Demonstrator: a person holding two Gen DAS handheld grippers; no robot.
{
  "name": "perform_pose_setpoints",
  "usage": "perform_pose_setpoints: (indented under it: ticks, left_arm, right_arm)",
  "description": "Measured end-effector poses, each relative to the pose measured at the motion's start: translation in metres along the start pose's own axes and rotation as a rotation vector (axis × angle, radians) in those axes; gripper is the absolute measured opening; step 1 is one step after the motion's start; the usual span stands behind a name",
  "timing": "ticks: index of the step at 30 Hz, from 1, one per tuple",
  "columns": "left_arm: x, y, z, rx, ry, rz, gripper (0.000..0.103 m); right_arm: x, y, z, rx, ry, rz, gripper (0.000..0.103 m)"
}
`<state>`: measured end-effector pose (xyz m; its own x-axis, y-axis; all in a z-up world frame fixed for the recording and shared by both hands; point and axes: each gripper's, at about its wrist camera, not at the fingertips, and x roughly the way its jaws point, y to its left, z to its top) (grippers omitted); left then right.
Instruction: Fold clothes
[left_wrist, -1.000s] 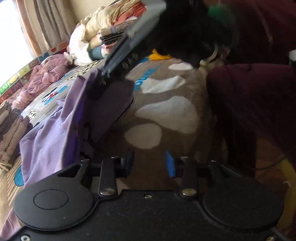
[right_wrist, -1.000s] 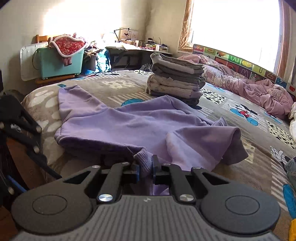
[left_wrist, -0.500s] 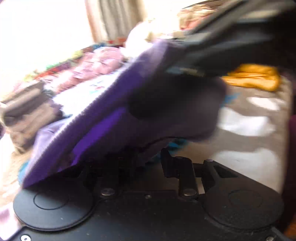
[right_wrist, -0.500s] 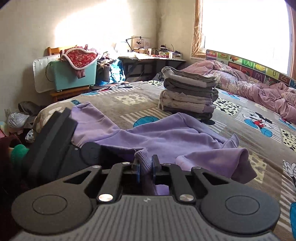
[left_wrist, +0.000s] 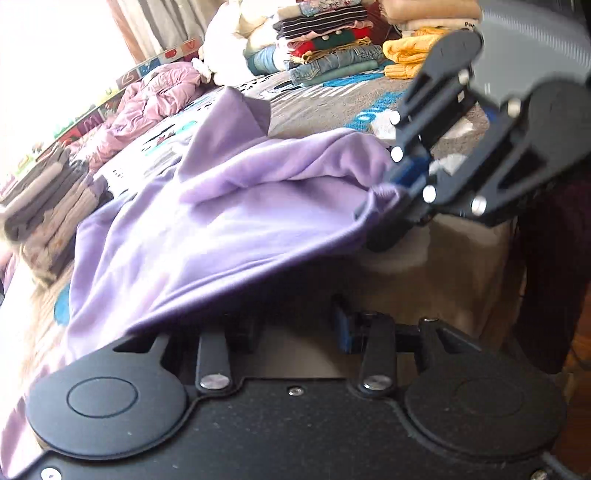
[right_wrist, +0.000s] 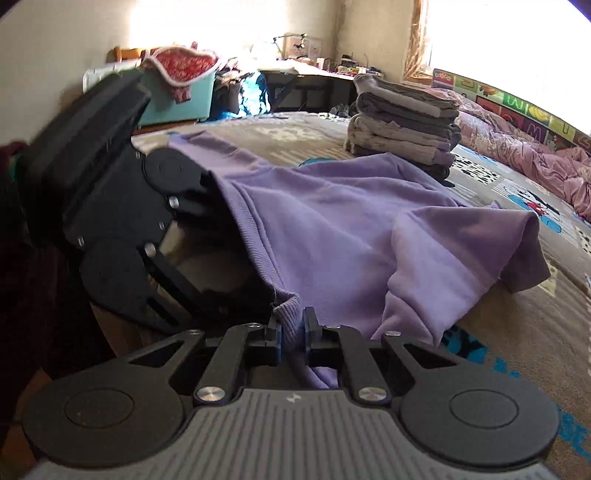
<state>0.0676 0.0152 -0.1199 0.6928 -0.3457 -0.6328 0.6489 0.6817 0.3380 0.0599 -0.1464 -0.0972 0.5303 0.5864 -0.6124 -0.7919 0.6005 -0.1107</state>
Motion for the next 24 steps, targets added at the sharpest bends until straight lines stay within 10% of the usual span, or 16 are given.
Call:
perform_pose_setpoints:
  ticks: [7,15,24]
  left_arm:
    - [-0.020,0.016,-0.015,-0.038,-0.151,0.363,0.030]
    - [-0.037,0.009,-0.026,0.012,-0.020,-0.038,0.042]
    - [-0.015,0.031,-0.025,-0.178,-0.012,0.036,0.045]
  right_arm:
    - [-0.023,-0.010,0.006,0.217,-0.208,-0.002,0.013]
    - [-0.032,-0.043,0.028,0.301,-0.228,-0.004,0.013]
    - [-0.037,-0.053,0.024,0.355,-0.265,-0.001,0.013]
